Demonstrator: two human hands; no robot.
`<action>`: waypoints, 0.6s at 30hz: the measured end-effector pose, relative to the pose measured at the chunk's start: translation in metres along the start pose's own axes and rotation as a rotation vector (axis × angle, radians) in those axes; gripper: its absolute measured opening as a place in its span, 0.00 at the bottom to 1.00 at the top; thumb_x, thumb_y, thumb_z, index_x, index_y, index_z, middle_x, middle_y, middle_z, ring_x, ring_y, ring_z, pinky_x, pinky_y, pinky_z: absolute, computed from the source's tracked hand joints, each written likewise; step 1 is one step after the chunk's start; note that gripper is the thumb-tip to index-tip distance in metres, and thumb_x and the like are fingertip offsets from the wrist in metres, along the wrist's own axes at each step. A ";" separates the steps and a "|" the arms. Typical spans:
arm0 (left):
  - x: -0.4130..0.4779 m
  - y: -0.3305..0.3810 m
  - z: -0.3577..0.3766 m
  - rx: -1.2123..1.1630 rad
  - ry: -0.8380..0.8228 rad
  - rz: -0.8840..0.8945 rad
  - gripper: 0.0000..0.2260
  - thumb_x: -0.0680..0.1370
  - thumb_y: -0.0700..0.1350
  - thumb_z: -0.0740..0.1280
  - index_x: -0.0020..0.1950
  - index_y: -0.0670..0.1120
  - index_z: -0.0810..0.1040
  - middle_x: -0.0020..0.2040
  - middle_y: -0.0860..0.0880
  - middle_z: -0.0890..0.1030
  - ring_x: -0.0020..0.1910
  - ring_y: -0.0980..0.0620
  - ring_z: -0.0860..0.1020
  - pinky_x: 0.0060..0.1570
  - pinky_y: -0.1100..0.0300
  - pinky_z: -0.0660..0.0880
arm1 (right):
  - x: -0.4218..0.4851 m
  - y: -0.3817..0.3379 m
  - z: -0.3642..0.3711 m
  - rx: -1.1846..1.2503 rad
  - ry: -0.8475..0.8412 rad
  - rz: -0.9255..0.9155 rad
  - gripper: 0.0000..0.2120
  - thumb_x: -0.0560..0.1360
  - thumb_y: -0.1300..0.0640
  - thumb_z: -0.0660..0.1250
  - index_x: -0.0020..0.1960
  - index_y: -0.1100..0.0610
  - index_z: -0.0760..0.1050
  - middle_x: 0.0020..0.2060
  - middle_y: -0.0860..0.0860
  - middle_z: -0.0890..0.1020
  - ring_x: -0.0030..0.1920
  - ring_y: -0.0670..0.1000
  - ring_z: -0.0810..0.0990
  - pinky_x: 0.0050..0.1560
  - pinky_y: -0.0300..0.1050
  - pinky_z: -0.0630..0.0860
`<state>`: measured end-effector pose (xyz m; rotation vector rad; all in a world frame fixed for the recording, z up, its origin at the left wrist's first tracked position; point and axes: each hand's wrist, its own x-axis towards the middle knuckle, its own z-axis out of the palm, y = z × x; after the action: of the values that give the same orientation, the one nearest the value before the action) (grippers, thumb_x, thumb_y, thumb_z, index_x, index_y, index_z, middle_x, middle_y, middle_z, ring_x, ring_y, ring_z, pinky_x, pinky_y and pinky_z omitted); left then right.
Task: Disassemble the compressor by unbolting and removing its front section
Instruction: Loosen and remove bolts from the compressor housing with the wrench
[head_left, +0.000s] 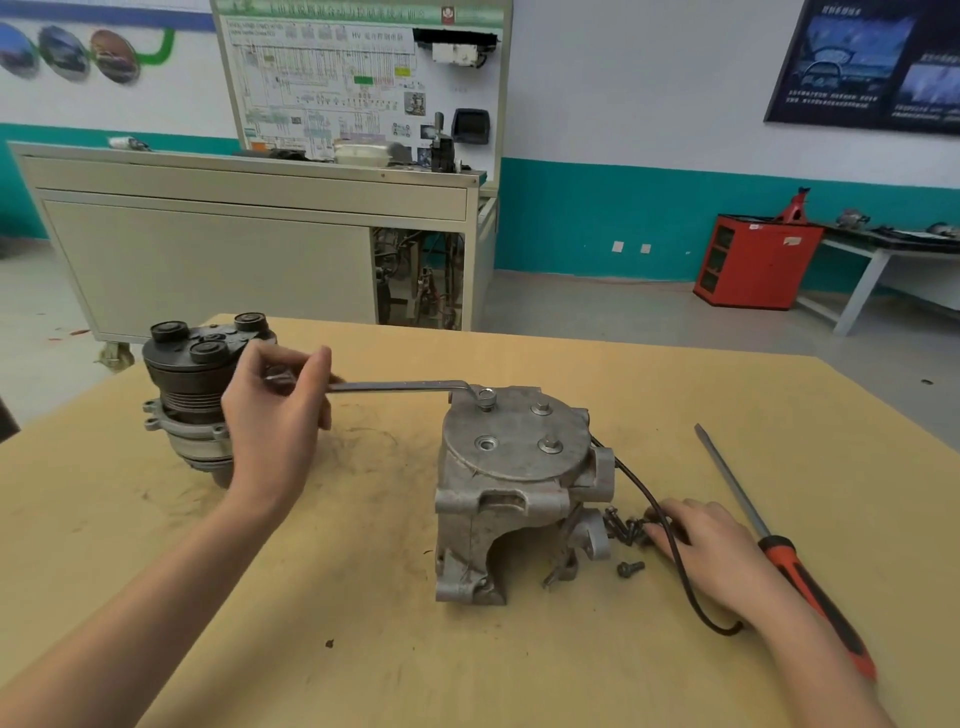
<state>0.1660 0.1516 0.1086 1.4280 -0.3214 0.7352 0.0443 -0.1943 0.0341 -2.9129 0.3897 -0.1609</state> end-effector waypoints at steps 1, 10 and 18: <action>-0.008 0.004 -0.007 0.017 -0.016 0.026 0.09 0.76 0.51 0.68 0.38 0.54 0.70 0.28 0.53 0.78 0.21 0.58 0.71 0.23 0.67 0.66 | 0.000 0.000 0.000 -0.002 -0.001 0.001 0.14 0.80 0.46 0.56 0.63 0.47 0.71 0.56 0.45 0.77 0.59 0.49 0.70 0.55 0.45 0.70; -0.054 0.049 -0.021 0.396 -0.370 0.842 0.10 0.83 0.48 0.59 0.45 0.45 0.73 0.33 0.52 0.77 0.31 0.57 0.71 0.32 0.70 0.67 | -0.001 -0.002 -0.003 -0.018 -0.013 -0.003 0.14 0.80 0.46 0.56 0.64 0.47 0.70 0.57 0.46 0.76 0.60 0.49 0.70 0.56 0.46 0.71; -0.084 0.109 0.056 0.866 -0.732 1.206 0.11 0.75 0.49 0.69 0.34 0.49 0.75 0.27 0.53 0.71 0.22 0.53 0.70 0.22 0.63 0.60 | -0.003 -0.005 -0.005 -0.003 -0.017 0.007 0.14 0.80 0.46 0.56 0.63 0.47 0.71 0.57 0.46 0.77 0.60 0.49 0.70 0.56 0.46 0.70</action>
<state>0.0471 0.0730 0.1504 2.2825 -1.6860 1.3752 0.0417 -0.1899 0.0399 -2.9137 0.3976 -0.1342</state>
